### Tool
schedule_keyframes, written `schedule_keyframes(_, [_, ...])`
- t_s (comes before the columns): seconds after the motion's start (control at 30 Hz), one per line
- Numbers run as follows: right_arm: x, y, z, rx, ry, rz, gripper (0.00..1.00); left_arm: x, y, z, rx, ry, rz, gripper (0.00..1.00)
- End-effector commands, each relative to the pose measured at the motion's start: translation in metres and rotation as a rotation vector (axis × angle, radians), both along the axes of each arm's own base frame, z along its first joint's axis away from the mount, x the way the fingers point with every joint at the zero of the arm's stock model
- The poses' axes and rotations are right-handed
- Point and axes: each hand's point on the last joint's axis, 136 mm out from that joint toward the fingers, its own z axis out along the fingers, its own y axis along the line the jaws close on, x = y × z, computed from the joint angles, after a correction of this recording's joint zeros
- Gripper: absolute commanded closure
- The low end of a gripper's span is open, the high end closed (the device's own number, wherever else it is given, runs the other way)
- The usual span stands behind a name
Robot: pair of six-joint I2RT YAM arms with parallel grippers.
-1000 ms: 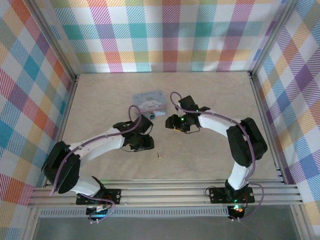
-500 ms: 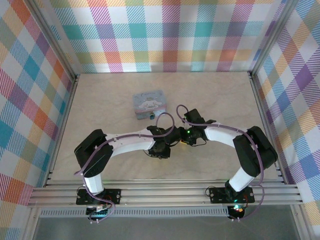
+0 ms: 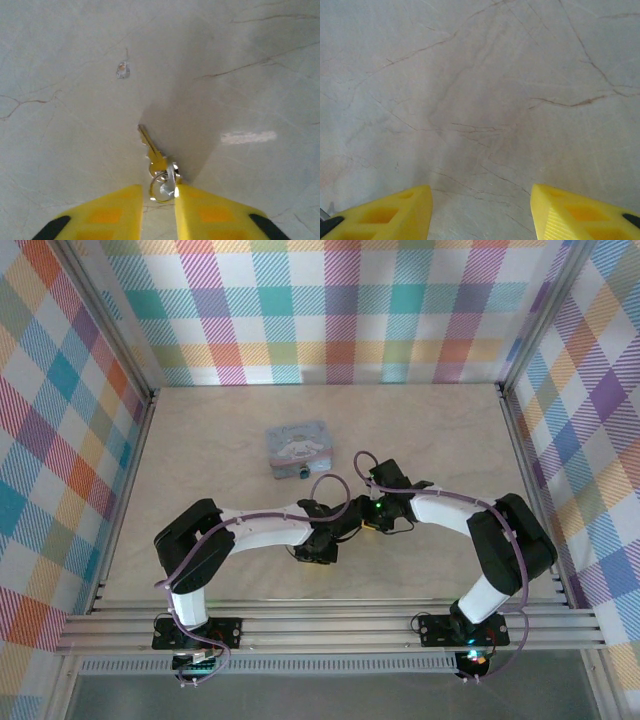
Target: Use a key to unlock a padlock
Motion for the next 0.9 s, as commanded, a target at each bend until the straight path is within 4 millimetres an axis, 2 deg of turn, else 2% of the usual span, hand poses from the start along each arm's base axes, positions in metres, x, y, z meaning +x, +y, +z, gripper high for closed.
schedule_keyframes(0.0, [0.001,0.000,0.013,0.010,-0.045,0.003,0.45,-0.003,0.005,0.001,0.008,-0.019,-0.015,0.87])
schedule_keyframes(0.1, [0.003,-0.001,0.020,0.016,-0.066,-0.003,0.46,-0.001,0.021,0.009,0.035,-0.048,-0.039,0.97])
schedule_keyframes(0.17, [0.005,-0.002,0.027,0.018,-0.081,-0.004,0.46,0.001,0.038,0.017,0.040,-0.067,-0.034,1.00])
schedule_keyframes(0.23, [0.007,-0.002,0.032,0.017,-0.103,-0.006,0.46,0.003,0.058,0.020,0.025,-0.083,-0.006,1.00])
schedule_keyframes(0.37, [0.010,-0.004,0.028,0.004,-0.108,-0.016,0.46,0.006,0.091,0.010,-0.081,-0.060,0.104,1.00])
schedule_keyframes(0.47, [0.010,-0.003,0.027,0.022,-0.107,-0.030,0.46,0.013,0.104,0.015,-0.134,-0.056,0.129,1.00])
schedule_keyframes(0.67, [0.004,-0.007,0.028,0.026,-0.109,-0.031,0.46,0.035,0.104,0.046,-0.227,-0.108,0.079,1.00])
schedule_keyframes(0.8, [0.002,-0.007,0.040,0.060,-0.144,-0.021,0.46,0.045,0.084,0.070,-0.346,-0.137,0.007,1.00])
schedule_keyframes(0.87, [0.002,-0.003,0.052,0.143,-0.174,-0.017,0.46,0.051,0.069,0.085,-0.420,-0.163,-0.044,1.00])
